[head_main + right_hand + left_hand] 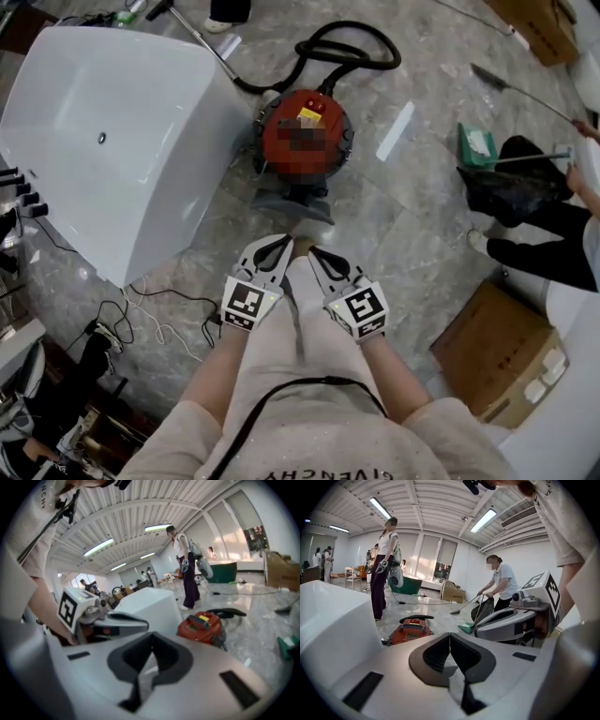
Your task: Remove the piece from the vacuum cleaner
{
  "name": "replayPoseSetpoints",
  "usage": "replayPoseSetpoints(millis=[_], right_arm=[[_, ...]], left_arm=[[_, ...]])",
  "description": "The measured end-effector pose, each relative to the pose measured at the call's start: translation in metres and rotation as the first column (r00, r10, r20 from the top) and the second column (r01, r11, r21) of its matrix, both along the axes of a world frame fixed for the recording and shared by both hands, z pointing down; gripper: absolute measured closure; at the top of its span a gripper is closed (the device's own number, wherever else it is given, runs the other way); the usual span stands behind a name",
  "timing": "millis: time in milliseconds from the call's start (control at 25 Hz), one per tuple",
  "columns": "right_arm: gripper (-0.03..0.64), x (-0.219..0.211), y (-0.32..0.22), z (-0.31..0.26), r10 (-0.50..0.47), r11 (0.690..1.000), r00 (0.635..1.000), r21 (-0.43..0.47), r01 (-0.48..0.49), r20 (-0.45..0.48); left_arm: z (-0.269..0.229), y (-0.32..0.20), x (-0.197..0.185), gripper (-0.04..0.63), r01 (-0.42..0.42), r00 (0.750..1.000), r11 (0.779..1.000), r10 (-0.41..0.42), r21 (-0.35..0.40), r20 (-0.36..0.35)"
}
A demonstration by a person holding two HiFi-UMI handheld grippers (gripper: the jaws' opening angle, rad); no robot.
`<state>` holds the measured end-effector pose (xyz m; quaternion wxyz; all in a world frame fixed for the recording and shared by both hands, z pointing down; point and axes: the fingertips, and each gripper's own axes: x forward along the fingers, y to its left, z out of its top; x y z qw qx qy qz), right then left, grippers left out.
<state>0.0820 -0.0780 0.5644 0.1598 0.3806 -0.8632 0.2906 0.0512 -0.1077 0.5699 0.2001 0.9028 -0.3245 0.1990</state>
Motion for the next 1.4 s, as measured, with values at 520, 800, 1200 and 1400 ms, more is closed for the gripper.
replayPoseSetpoints(millis=[520,800,1200,1400], right_arm=[[0.603,0.008,-0.038,0.055,-0.013,0.998,1.0,-0.054,0.012,-0.01],[0.601,0.004,-0.044,0.097,0.007,0.991,1.0,-0.13,-0.011,-0.029],[0.59,0.0,-0.05,0.162,-0.113,0.969,0.969,-0.241,0.058,-0.22],[0.515,-0.003,-0.051,0.187,-0.165,0.94,0.959,-0.331,0.082,-0.231]], left_arm=[[0.05,-0.026,0.016,0.574,-0.052,0.998,0.998,0.053,-0.02,0.043],[0.088,-0.032,0.012,0.574,-0.11,0.989,0.993,0.113,-0.043,0.093],[0.145,-0.032,-0.001,0.572,-0.273,0.923,0.959,0.282,-0.068,0.261],[0.17,-0.035,-0.01,0.517,-0.279,0.894,0.953,0.302,-0.119,0.331]])
